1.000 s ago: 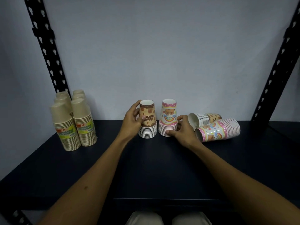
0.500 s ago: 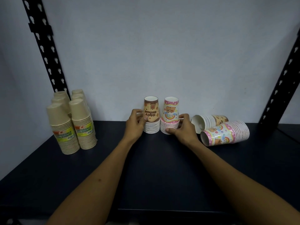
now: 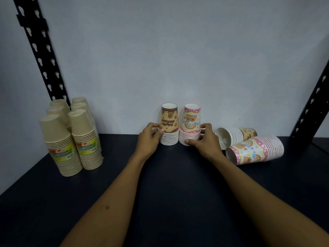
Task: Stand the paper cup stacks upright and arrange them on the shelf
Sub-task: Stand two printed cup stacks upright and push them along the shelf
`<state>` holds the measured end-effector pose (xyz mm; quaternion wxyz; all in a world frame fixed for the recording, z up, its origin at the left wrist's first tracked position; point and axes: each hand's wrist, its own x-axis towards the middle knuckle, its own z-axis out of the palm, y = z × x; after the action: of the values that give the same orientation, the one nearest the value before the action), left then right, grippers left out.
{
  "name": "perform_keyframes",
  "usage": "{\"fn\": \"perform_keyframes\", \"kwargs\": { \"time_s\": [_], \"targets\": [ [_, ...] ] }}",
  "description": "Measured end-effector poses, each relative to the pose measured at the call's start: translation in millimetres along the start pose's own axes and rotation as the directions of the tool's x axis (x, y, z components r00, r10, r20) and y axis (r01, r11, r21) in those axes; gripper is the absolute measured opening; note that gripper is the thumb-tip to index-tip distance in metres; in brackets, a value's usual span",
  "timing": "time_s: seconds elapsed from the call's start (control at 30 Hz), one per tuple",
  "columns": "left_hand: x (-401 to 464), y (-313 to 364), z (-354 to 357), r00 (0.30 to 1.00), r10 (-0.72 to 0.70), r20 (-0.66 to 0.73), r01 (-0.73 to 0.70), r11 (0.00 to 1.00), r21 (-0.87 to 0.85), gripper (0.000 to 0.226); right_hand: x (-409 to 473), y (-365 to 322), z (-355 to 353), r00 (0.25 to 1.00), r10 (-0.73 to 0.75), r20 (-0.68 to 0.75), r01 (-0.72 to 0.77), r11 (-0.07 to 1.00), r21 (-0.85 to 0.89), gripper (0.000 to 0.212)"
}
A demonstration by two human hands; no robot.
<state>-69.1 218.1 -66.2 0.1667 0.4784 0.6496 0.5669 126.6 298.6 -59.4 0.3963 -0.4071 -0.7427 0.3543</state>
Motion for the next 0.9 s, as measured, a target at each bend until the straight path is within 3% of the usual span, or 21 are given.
{"fn": "perform_keyframes", "kwargs": {
  "time_s": [0.13, 0.2, 0.37, 0.57, 0.77, 0.9],
  "targets": [
    [-4, 2, -4, 0.994, -0.06, 0.09, 0.065, 0.997, -0.047, 0.062, -3, -2, -2, 1.0, -0.022, 0.009, 0.022, 0.999, 0.029, 0.079],
    [-5, 2, -5, 0.991, -0.074, 0.109, 0.076, 0.997, -0.015, 0.073, -4, -2, -3, 0.999, -0.04, 0.019, 0.039, 0.999, 0.037, 0.075],
    [-8, 4, -1, 0.997, -0.016, 0.078, 0.012, 0.998, 0.055, 0.057, -3, 3, -4, 0.997, -0.078, 0.028, 0.077, 0.997, 0.017, 0.057],
    [-9, 5, 1, 1.0, -0.016, 0.025, 0.013, 0.994, 0.105, 0.057, -3, 1, -5, 0.994, -0.097, 0.04, 0.097, 0.995, 0.013, 0.052],
    [-11, 8, 2, 0.999, -0.009, 0.043, 0.003, 0.99, 0.14, 0.057, 0, 1, 1, 0.994, -0.107, -0.006, 0.107, 0.994, -0.021, 0.062],
    [-14, 10, 1, 0.998, -0.005, 0.059, -0.004, 0.989, 0.147, 0.058, -2, 2, -2, 0.995, -0.097, -0.004, 0.097, 0.995, -0.012, 0.055]
  ]
}}
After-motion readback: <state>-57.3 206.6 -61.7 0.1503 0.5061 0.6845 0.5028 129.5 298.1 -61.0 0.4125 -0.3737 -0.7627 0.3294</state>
